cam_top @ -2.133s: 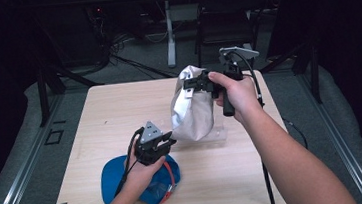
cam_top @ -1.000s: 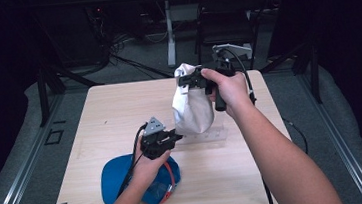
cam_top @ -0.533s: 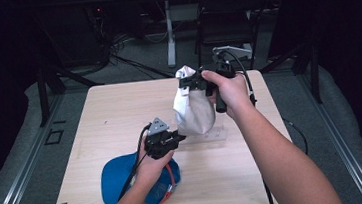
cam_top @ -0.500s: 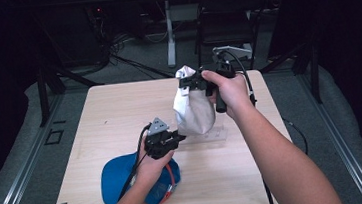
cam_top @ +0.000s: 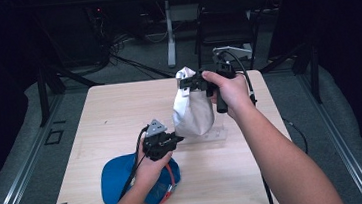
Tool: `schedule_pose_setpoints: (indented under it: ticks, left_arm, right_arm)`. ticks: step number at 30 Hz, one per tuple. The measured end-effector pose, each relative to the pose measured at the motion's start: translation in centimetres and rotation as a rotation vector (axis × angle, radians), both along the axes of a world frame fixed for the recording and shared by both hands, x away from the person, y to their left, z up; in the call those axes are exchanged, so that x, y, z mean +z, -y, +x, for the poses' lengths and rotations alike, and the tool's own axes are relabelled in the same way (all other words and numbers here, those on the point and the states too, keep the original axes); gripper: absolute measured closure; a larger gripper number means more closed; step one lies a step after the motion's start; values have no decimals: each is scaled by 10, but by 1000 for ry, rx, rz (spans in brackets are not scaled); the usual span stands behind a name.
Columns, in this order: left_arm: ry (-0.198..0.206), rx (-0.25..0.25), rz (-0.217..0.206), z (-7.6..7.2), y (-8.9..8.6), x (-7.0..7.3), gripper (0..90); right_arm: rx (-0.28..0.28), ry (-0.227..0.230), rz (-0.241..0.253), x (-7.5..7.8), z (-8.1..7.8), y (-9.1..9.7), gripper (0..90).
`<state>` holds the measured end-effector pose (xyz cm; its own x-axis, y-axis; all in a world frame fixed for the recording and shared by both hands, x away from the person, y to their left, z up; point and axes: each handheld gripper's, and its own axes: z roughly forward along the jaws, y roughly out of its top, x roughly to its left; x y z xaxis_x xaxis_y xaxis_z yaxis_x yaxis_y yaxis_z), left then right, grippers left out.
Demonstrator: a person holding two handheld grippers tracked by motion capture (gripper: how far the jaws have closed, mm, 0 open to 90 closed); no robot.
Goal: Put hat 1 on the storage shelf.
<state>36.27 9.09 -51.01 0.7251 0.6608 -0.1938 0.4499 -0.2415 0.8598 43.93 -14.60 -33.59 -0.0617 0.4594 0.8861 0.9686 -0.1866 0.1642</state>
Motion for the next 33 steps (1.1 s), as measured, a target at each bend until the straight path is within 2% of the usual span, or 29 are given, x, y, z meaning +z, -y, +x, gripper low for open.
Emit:
schedule_pose_setpoints:
  ticks: [3,5,6,11,13,18,20,21,22,24,25,27,29,30,33]
  left_arm:
    - [-22,24,13,-1,-2,-4,813]
    - [-34,16,17,-1,-3,-5,814]
    - [-29,24,10,-1,-2,-7,814]
    - [-43,49,66,-1,-1,-12,827]
    - [-60,51,77,-2,0,-14,828]
    - [-98,61,121,-2,5,-22,838]
    - [-92,78,123,-2,6,-22,838]
    - [-92,73,141,-3,7,-21,838]
    - [-71,81,138,-4,8,-22,833]
    - [-74,74,136,-5,7,-21,801]
    - [-84,72,135,-5,5,-20,770]
    - [-75,66,104,-7,2,-18,652]
    - [-66,49,97,-11,-1,-16,613]
    - [-46,37,86,-18,-7,-13,575]
    - [-29,28,75,-26,-17,-9,558]
  right_arm:
    - [2,-7,-8,-6,1,-2,811]
    - [3,-8,-8,-7,2,-2,811]
    - [5,-15,-3,-9,2,-3,811]
    - [16,-24,-26,-16,3,-8,812]
    - [14,-25,-28,-17,3,-8,811]
    - [24,-34,-73,-25,4,-10,812]
    - [17,-37,-77,-29,5,-10,812]
    - [18,-38,-71,-31,5,-9,812]
    - [13,-40,-70,-32,5,-8,812]
    - [16,-35,-72,-32,5,-7,810]
    - [9,-36,-70,-32,5,-7,807]
    - [8,-31,-73,-31,5,-6,802]
    - [5,-28,-77,-30,4,-5,796]
    - [0,-20,-72,-29,4,-5,790]
    - [7,-8,-99,-27,3,-4,786]
